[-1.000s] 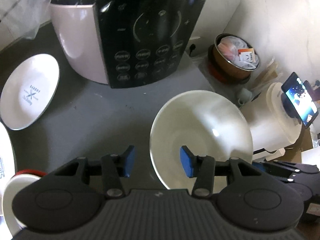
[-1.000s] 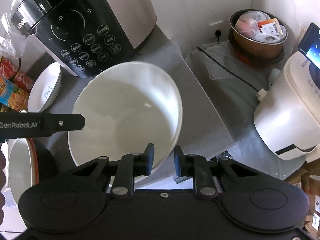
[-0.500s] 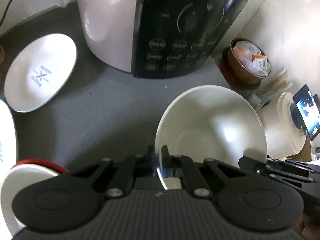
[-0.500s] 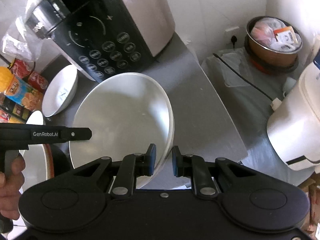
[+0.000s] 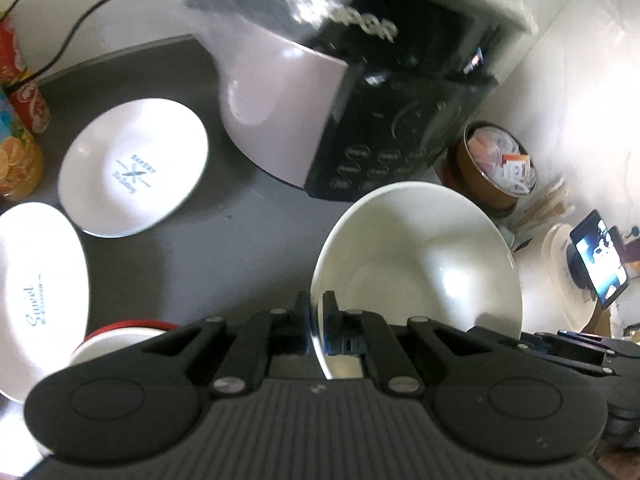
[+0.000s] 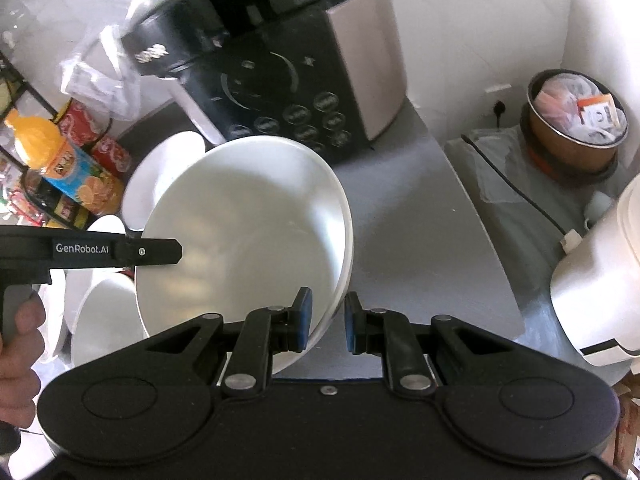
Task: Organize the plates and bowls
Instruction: 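Carry the yellow-rimmed bowl with both tools and lower it onto the stacked bowls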
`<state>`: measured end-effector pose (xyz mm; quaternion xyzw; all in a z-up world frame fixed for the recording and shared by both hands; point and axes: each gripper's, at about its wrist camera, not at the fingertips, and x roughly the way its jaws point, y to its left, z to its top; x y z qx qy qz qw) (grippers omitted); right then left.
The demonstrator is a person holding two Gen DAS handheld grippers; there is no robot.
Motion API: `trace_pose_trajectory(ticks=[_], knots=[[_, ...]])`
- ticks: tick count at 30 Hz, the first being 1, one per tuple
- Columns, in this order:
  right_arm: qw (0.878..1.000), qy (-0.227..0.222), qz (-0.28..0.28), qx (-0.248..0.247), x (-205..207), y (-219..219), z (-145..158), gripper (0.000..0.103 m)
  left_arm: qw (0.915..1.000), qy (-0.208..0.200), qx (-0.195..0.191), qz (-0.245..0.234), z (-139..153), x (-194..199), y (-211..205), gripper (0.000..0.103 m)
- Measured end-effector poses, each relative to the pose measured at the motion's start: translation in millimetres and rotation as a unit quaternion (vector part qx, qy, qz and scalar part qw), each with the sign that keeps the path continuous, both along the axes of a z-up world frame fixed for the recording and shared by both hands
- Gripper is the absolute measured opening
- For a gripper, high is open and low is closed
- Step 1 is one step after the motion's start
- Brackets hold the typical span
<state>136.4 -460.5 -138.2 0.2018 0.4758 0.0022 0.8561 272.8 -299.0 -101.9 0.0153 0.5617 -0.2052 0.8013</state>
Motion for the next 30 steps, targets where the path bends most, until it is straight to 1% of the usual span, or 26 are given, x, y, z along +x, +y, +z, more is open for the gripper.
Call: trace_pose_trajectory(ticks=[8, 12, 17, 23, 30], knots=[[0.999, -0.018, 0.031, 0.004, 6, 28, 27, 0.018, 0.9993, -0.013, -0.019, 0.030, 28, -4, 42, 0.005], [0.998, -0.027, 0.055, 0.002, 12, 44, 36, 0.019, 0.9984, -0.013, -0.028, 0.048, 36, -4, 65, 0.005], [0.996, -0.032, 0.082, -0.001, 21, 66, 45, 0.019, 0.9967, -0.014, -0.027, 0.075, 40, -6, 88, 0.005], [0.994, -0.034, 0.099, 0.022, 31, 85, 52, 0.020, 0.9951, -0.012, -0.017, 0.097, 44, -6, 114, 0.005], [0.992, -0.027, 0.125, 0.023, 34, 101, 53, 0.020, 0.9955, -0.002, -0.019, 0.092, 43, -10, 136, 0.005]])
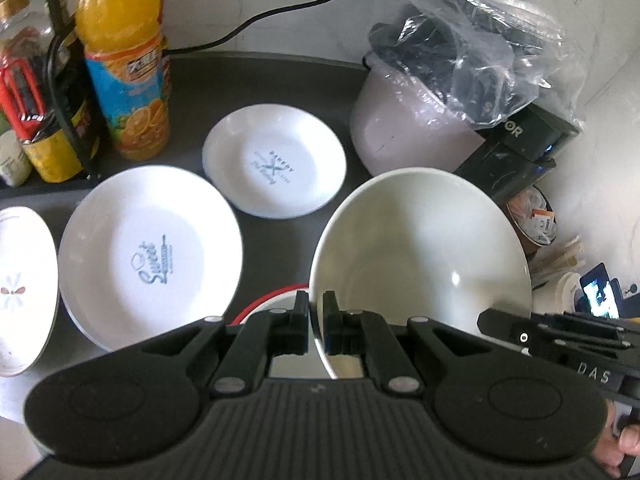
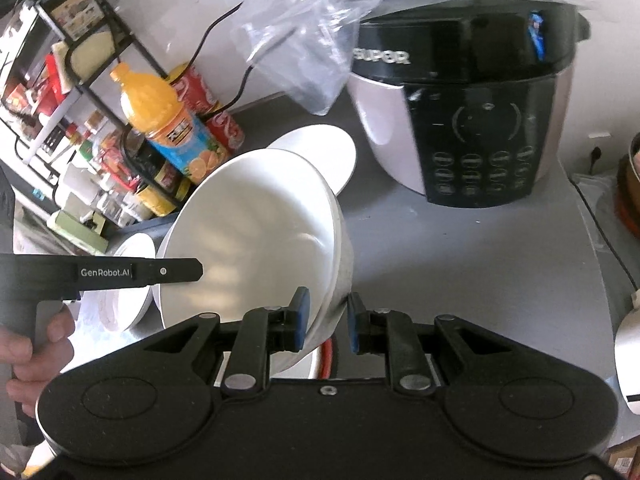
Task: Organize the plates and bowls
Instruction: 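Carry the yellow-rimmed bowl with both tools and lower it onto the stacked bowls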
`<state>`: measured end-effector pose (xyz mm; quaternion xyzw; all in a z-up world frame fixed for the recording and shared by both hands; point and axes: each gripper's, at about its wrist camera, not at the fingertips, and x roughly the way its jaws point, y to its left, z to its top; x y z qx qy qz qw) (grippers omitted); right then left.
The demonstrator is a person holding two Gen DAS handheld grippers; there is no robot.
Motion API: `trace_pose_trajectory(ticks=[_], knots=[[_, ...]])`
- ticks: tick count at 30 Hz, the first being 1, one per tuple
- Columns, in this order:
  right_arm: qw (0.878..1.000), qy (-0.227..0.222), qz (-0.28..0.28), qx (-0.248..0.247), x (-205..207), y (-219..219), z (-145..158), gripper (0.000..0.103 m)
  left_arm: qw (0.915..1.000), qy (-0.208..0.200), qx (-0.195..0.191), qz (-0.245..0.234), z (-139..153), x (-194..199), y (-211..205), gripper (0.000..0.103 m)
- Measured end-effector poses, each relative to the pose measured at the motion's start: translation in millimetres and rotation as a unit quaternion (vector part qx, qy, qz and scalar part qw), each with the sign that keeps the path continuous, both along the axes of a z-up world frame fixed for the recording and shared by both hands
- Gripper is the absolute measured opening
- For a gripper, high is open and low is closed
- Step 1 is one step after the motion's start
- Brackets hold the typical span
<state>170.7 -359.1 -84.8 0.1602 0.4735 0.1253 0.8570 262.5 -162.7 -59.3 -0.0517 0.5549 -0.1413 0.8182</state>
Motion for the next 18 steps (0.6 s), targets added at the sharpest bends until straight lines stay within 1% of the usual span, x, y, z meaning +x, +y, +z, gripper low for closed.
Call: trace_pose_trajectory(ticks=[9, 18], knots=[[1.000, 0.020, 0.023, -0.006, -6, 19, -6, 0.020, 0.9996, 0.025, 0.004, -0.013, -10, -9, 20, 0.005], [0.999, 0.033, 0.038, -0.012, -15, 30, -17, 0.021, 0.9985, 0.044, 0.024, -0.021, -26, -22, 27, 0.005]])
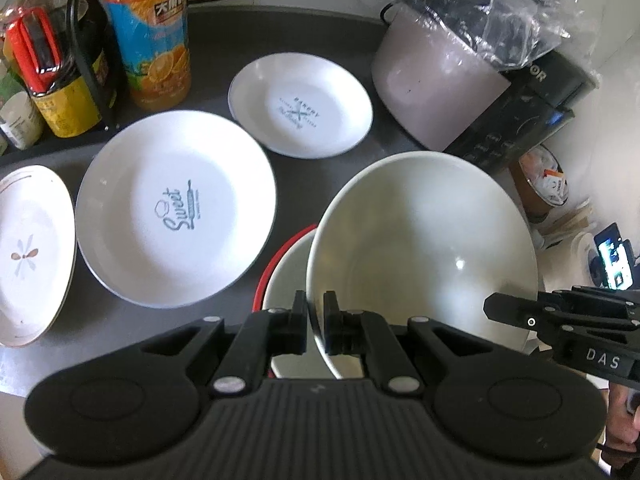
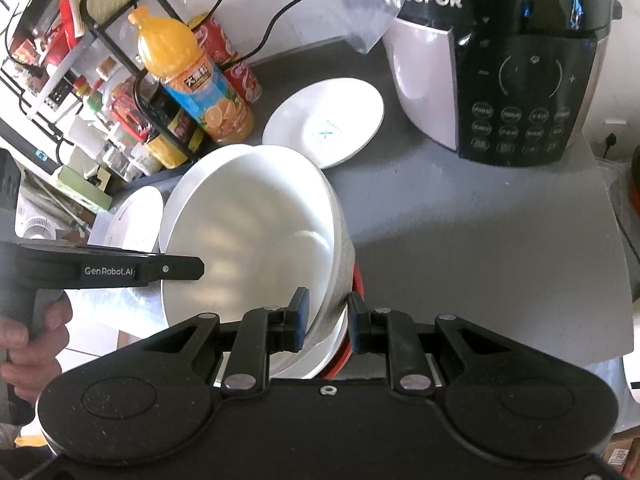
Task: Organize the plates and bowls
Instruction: 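Carry the yellow-rimmed bowl with both tools and lower it onto the stacked bowls, then open both tools and lift them off the bowl stack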
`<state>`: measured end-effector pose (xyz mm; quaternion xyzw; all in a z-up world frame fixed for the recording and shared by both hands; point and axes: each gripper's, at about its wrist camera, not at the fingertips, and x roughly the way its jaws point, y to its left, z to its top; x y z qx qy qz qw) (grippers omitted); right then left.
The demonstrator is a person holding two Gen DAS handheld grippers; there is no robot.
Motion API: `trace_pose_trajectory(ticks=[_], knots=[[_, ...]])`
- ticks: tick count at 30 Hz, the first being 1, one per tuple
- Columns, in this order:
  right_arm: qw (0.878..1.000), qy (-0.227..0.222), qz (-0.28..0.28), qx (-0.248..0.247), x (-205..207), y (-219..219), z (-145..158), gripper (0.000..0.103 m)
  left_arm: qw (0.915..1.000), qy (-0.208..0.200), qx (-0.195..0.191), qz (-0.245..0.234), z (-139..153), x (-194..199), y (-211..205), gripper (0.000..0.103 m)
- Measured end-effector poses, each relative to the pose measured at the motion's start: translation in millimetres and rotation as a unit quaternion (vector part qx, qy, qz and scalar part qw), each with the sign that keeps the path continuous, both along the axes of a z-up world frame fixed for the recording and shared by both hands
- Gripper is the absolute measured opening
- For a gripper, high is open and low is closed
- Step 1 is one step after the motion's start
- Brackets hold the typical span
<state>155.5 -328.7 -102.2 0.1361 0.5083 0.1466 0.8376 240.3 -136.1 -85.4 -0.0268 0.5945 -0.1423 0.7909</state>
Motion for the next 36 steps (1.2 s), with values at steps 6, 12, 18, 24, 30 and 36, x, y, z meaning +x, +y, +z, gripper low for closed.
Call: trace_pose_trajectory(ticks=[6, 12, 18, 24, 30, 36], knots=[[1.000, 0.011, 0.019, -0.012, 0, 10, -5, 0.020, 0.9999, 0.010, 0.006, 0.007, -6, -2, 5, 0.005], [0.999, 0.023, 0.030, -0.024, -1, 18, -14, 0.024, 0.9996, 0.025, 0.008, 0.007, -14, -6, 10, 0.005], [0.999, 0.019, 0.036, -0.027, -1, 24, -12, 0.031, 0.9994, 0.025, 0.014, 0.017, -18, -7, 18, 0.007], [0.998, 0.001, 0.047, -0.037, -1, 18, -6, 0.031, 0.9994, 0.008, 0.032, 0.006, -13, -5, 16, 0.009], [0.999, 0.009, 0.040, -0.027, 1, 8, -12, 0.031, 0.9991, 0.015, 0.032, 0.021, -22, -3, 17, 0.009], [0.998, 0.016, 0.057, -0.023, 6, 2, -17, 0.031, 0.9984, 0.021, 0.037, 0.038, -29, 0, 16, 0.009]])
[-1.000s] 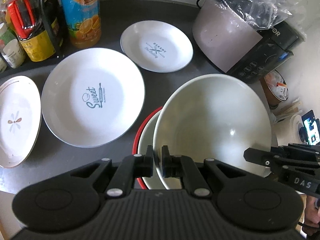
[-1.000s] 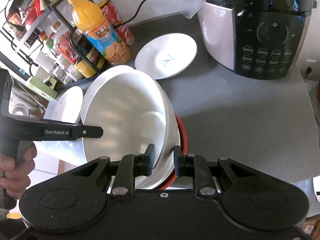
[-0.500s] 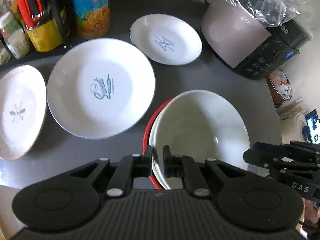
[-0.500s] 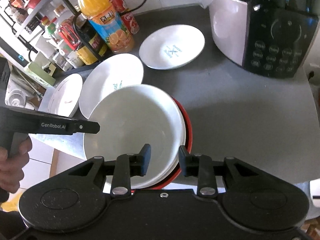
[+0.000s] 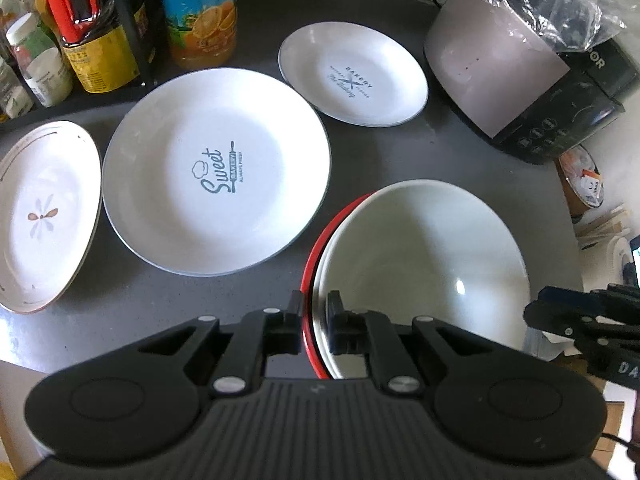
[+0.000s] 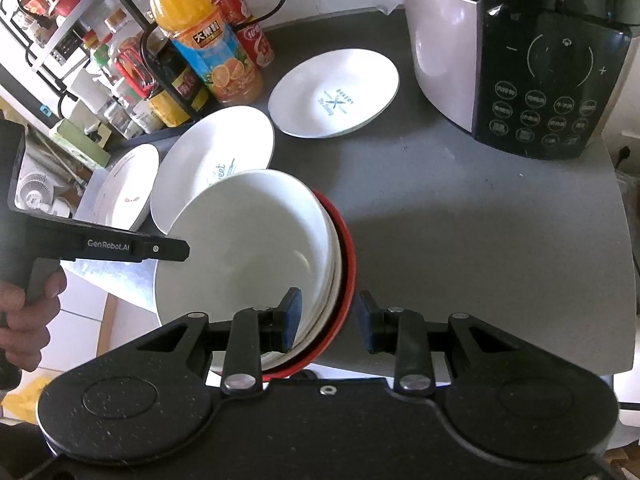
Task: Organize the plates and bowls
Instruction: 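Open both tools and lift them off the bowl stack, then move both tools toward the white 'Sweet' plate rim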
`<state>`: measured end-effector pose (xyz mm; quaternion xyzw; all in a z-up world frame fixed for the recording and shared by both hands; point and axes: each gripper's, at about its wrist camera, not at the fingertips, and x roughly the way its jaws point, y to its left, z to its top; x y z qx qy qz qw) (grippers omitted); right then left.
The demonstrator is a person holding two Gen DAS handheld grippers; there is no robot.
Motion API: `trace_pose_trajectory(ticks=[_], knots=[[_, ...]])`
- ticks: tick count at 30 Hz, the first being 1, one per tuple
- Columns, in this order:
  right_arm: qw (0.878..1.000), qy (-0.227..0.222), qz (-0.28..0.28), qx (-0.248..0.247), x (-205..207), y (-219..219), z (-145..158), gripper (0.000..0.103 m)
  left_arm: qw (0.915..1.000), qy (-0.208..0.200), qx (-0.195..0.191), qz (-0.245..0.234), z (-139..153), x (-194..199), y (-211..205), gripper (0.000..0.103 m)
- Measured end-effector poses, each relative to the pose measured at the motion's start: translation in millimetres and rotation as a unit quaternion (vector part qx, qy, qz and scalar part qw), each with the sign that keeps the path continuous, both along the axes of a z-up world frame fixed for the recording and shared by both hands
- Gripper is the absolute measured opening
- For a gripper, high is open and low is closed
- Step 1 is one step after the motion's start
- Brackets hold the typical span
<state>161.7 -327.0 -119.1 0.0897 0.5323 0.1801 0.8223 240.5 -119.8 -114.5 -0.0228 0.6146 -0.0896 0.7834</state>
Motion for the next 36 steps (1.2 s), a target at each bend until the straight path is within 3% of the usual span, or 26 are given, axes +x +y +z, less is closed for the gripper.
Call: trace_pose_trajectory(ticks=[8, 12, 17, 21, 25, 36], knots=[[1.000, 0.001, 0.018, 0.019, 6, -8, -2, 0.032, 0.9995, 0.003, 0.021, 0.025, 0, 0, -5, 0.013], [0.999, 0.001, 0.014, 0.028, 12, -11, 1, 0.048, 0.9987, 0.005, 0.010, 0.050, 6, -1, -1, 0.015], [0.999, -0.009, -0.008, 0.038, 14, -14, 7, 0.053, 0.9985, -0.014, 0.004, 0.052, 17, 4, 2, 0.045], [0.999, -0.012, -0.027, 0.039, 18, -9, 10, 0.055, 0.9982, -0.030, -0.005, 0.052, 28, 12, 10, 0.053], [0.999, -0.032, -0.032, 0.017, 24, 3, 17, 0.061, 0.9972, -0.049, 0.001, 0.057, 33, 21, 24, 0.069], [0.994, -0.062, -0.091, 0.028, 42, 52, 39, 0.070, 0.9968, -0.056, 0.015, 0.054, 37, 48, 93, 0.072]])
